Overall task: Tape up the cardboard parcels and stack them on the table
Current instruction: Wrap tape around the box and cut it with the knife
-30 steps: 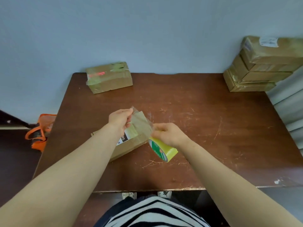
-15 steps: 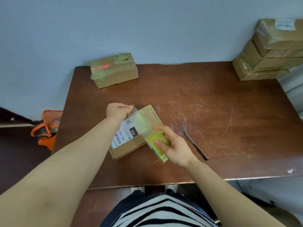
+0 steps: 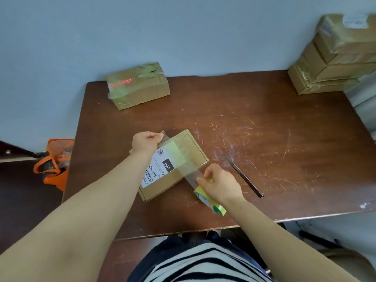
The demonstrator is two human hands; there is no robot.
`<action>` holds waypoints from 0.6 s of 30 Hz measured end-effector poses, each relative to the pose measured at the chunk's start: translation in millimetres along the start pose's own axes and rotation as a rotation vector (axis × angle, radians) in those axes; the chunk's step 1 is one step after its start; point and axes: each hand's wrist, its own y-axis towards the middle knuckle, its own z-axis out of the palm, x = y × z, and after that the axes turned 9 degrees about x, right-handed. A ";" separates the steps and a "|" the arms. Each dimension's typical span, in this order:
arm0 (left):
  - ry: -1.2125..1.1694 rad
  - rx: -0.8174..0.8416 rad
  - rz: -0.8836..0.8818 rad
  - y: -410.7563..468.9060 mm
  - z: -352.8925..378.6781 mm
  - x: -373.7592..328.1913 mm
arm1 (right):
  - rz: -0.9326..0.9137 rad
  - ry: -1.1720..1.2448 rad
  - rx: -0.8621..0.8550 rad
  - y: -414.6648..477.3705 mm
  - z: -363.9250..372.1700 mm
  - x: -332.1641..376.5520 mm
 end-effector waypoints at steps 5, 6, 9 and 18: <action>0.004 0.017 0.010 1.7 2.7 5.5 | 0.046 -0.179 0.017 -1.8 6.7 6.1; 0.007 0.017 0.009 1.7 3.1 5.8 | 0.038 -0.212 0.030 -1.4 7.0 7.9; 0.002 0.014 0.009 1.0 3.2 5.3 | 0.017 -0.291 0.059 -0.9 7.5 12.7; 0.113 -0.040 -0.030 3.9 9.6 11.3 | 0.044 -0.398 0.072 1.7 9.5 14.6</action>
